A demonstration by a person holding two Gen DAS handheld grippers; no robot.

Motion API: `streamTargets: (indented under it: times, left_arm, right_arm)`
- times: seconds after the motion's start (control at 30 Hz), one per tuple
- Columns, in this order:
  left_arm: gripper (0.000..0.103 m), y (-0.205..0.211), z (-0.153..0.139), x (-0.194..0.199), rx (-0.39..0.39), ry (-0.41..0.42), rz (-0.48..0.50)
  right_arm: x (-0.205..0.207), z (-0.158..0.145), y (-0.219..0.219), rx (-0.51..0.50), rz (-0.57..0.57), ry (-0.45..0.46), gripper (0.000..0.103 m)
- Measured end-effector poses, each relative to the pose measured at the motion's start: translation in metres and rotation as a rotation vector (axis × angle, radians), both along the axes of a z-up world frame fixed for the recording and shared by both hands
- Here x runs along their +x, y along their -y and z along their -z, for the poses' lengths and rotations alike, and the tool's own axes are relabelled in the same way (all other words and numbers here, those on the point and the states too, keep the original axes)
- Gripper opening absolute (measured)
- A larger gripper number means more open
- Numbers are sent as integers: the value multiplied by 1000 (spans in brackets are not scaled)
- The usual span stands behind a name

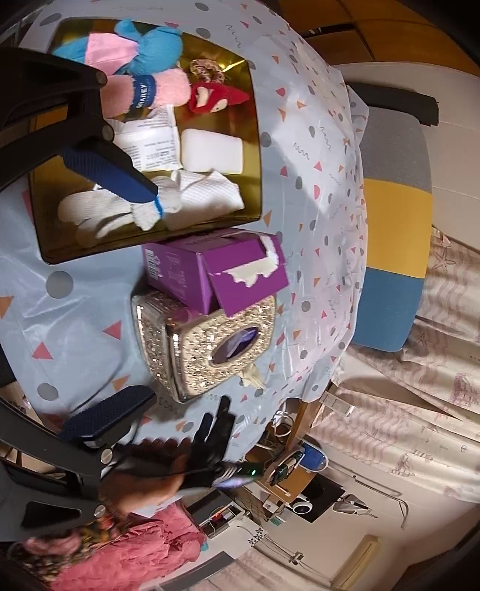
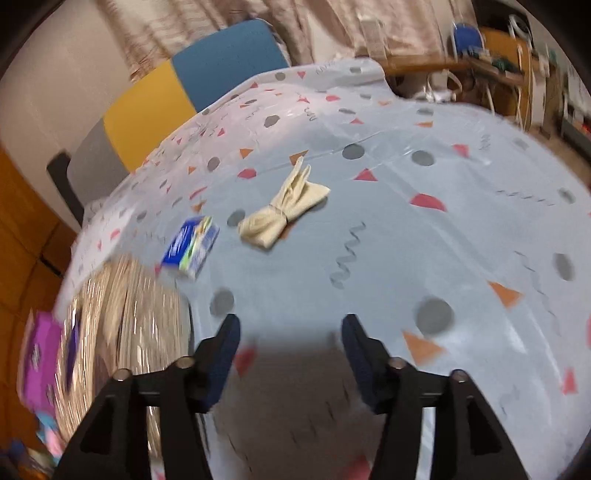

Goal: Organize soft objects
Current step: 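Move the right tool to the beige cloth and grasp it, then grasp the blue Tempo tissue pack with the left tool while the right holds the cloth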

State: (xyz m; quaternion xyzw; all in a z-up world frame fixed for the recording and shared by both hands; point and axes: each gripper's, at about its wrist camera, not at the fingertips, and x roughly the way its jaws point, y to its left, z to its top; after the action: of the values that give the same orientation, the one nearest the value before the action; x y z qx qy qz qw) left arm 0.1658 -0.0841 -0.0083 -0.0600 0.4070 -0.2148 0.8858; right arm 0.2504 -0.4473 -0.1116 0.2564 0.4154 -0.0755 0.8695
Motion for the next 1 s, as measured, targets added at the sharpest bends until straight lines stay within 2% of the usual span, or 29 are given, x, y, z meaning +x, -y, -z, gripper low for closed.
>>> streamTargets:
  times: [0.1,0.3,0.47,0.5,0.53,0.57,0.6,0.67,0.73,0.83,0.93,1.0]
  left_arm:
    - [101,-1,-7,5,-9,6,-4]
    - [101,-2,-16,15,1,13,-15]
    - [102,-2,-21,26,16,16,-37]
    - [102,-1,-21,28,21,14,-37]
    - [102,1,-21,31,30,10,-38]
    - [102,3,-22,33,35,5,-36]
    - [102,6,-23,36,36,2,-29]
    - [102,13,-28,41,43,5,-16]
    - [102,23,-36,48,33,6,12]
    - [103,46,-49,62,26,-8,82]
    - [103,78,-59,91,6,-100,161]
    - [103,104,-62,114,38,-146,188]
  right_arm:
    - [33,4,17,83,60,2,60]
    - [93,13,26,106,103,-34,60]
    - [129,35,30,157,115,-61,60]
    - [130,34,29,139,121,-31,60]
    - [131,33,27,124,114,-19,55]
    - [135,35,26,112,93,-19,33]
    - [136,37,26,117,79,-20,29]
    - [130,42,30,204,69,21,22]
    - [118,46,33,275,52,48,21]
    - [88,45,39,306,5,90,20]
    - [52,43,44,322,-38,146,20]
    - [30,45,47,320,-49,169,20]
